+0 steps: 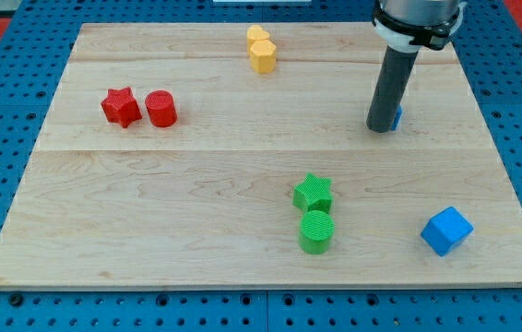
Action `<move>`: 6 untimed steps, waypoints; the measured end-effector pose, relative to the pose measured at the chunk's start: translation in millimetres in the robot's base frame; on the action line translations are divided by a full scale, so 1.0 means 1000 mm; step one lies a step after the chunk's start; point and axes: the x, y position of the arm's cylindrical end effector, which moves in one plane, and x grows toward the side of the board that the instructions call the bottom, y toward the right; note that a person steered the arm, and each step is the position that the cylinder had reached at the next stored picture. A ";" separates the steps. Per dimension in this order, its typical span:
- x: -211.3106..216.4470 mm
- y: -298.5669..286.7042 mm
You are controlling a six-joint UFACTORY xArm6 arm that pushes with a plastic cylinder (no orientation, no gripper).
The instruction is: Move the blue triangle above the blue cube
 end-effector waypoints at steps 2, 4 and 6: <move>-0.055 -0.038; -0.009 0.041; 0.061 0.077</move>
